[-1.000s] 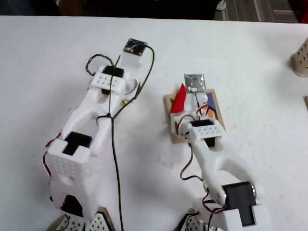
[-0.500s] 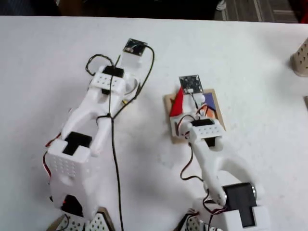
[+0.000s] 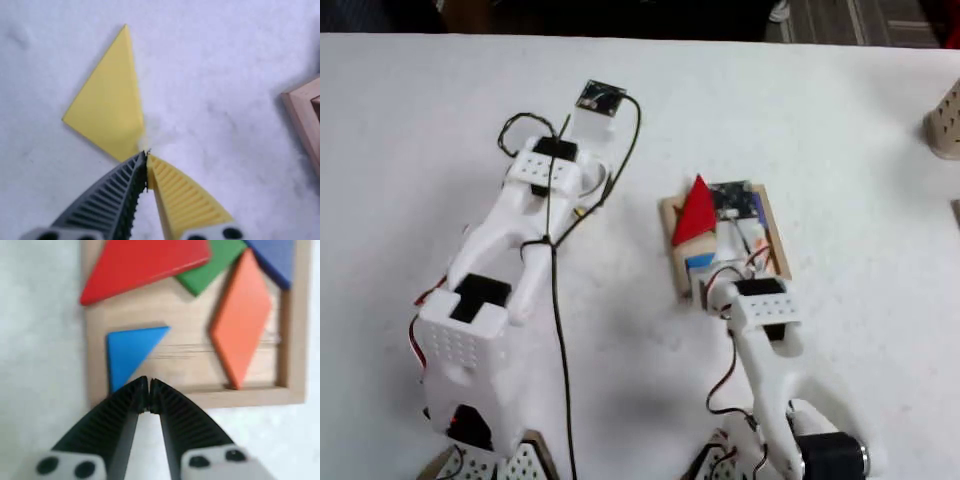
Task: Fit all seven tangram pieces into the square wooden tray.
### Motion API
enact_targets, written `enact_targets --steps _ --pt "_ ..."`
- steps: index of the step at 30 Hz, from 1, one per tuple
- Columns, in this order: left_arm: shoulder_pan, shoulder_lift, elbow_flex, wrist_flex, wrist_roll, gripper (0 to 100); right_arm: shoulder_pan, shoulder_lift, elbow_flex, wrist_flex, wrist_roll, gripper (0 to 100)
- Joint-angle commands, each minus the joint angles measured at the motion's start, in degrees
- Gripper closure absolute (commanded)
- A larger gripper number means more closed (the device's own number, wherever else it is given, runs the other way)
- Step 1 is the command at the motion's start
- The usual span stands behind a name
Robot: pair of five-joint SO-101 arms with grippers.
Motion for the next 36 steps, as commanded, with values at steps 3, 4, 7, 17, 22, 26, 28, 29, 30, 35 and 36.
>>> enact_targets --steps 3,4,7,17,22,26,28,29,30,35,36 --pt "0.3 -0.5 -1.8 0.2 0.3 97 4.1 -4.2 -0.4 0.4 0.2 98.1" --pt "0.3 -0.5 -1.8 0.2 0.3 97 4.0 -4.8 -0.4 0.4 0.2 98.1" --pt "0.3 -0.5 -1.8 0.2 0.3 97 2.0 -6.9 -0.4 0.6 -2.5 98.0" --pt "0.3 -0.5 -1.9 0.2 0.3 97 -8.3 -5.4 -9.6 10.1 -12.5 97.8" --pt "0.3 -0.6 -1.9 0.2 0.3 97 -9.6 3.3 -9.8 4.8 -12.7 97.8" --pt "0.3 -0.6 -1.9 0.3 0.3 97 -7.1 10.5 -9.8 0.7 -12.2 97.8" --pt "0.3 -0.6 -2.0 0.3 0.3 97 -5.4 11.9 -11.0 0.8 -11.7 97.9" --pt "0.3 -0.6 -2.0 0.3 0.3 97 -4.7 12.1 -11.3 0.8 -10.6 98.1" --pt "0.3 -0.6 -2.0 0.3 0.3 97 -4.1 12.1 -11.4 0.8 -10.1 98.1" --pt "0.3 -0.6 -2.0 0.3 0.3 97 -2.8 12.1 -11.5 0.7 -9.7 98.1" --pt "0.3 -0.6 -2.0 0.3 0.3 97 -2.4 12.1 -11.5 0.7 -9.6 98.1"
